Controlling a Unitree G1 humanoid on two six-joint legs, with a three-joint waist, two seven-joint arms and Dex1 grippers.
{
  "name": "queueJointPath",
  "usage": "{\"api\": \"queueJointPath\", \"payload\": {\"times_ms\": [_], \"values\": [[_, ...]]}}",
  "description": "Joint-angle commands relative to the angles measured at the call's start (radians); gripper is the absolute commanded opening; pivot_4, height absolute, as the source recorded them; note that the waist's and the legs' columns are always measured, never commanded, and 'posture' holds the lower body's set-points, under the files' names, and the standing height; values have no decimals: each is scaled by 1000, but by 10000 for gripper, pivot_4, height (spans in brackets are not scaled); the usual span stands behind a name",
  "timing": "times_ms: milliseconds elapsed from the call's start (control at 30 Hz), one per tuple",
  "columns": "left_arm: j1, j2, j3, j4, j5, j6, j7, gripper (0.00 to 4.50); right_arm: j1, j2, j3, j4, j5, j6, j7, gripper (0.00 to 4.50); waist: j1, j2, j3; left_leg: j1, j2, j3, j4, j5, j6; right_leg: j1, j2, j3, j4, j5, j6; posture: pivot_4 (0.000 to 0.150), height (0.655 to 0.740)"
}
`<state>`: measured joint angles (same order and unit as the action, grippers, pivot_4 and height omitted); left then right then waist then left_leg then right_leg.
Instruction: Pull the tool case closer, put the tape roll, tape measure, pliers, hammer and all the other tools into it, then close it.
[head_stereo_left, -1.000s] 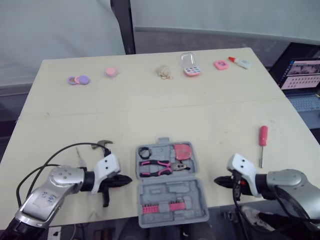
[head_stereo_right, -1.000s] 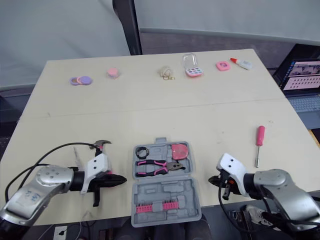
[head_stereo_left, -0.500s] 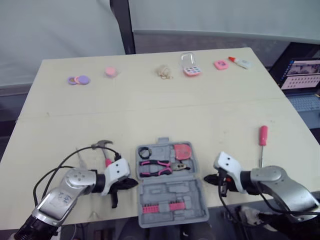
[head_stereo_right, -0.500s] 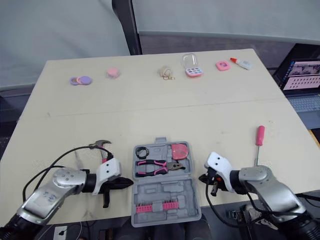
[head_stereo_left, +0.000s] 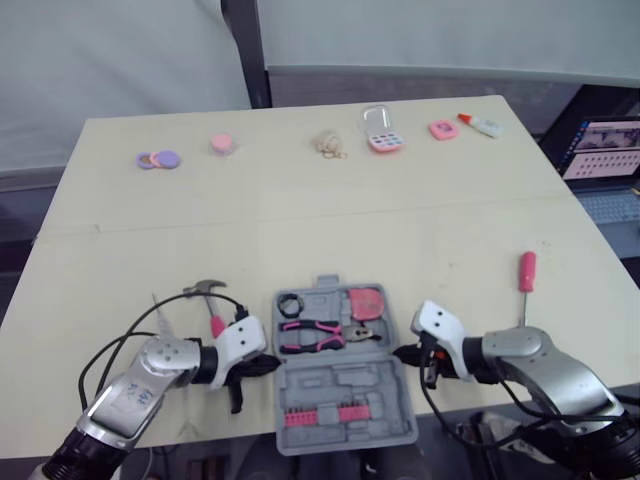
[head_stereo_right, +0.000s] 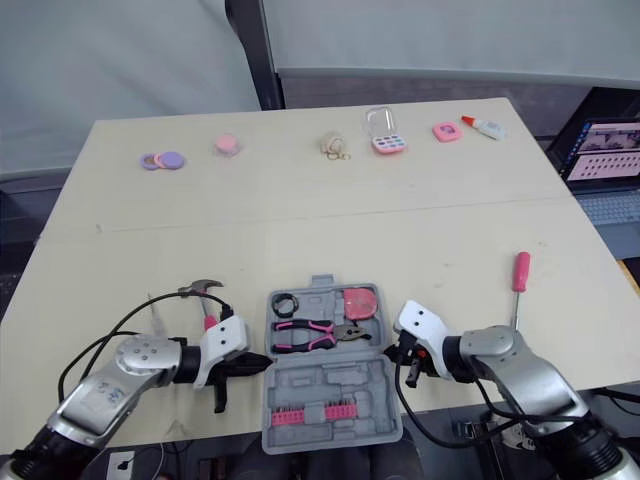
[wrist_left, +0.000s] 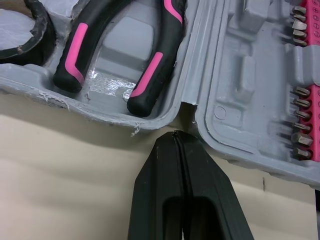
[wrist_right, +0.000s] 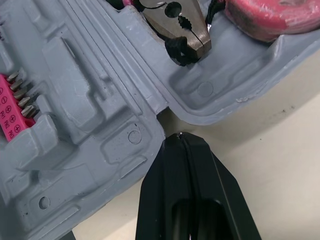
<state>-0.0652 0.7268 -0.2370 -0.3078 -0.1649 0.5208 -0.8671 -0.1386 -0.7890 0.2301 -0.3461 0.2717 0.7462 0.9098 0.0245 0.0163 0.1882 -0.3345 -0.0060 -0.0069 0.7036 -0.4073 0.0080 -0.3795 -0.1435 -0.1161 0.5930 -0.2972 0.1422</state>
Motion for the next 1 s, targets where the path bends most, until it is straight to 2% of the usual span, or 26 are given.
{"api": "queueJointPath", "payload": {"times_ms": [33, 467, 1000], "values": [[-13, -5, -4, -39, 0, 10, 2, 379, -9, 11, 6, -21, 6, 8, -4, 0, -1, 0, 0, 0, 0, 0, 0, 0, 0, 0, 0, 0, 0, 0, 0, 1500, 7400], [-68, -44, -38, -17, 27, 20, 1, 379, -21, 60, 14, -19, -8, 31, -48, 0, 0, 0, 0, 0, 0, 0, 0, 0, 0, 0, 0, 0, 0, 0, 0, 1500, 7400], [-113, -68, -12, 23, 53, 21, 21, 379, -68, 134, -1, 39, -53, 33, -121, 0, -2, 0, 0, 0, 0, 2, 1, 0, 0, 0, 0, 0, 1, 0, 0, 1500, 7400]]}}
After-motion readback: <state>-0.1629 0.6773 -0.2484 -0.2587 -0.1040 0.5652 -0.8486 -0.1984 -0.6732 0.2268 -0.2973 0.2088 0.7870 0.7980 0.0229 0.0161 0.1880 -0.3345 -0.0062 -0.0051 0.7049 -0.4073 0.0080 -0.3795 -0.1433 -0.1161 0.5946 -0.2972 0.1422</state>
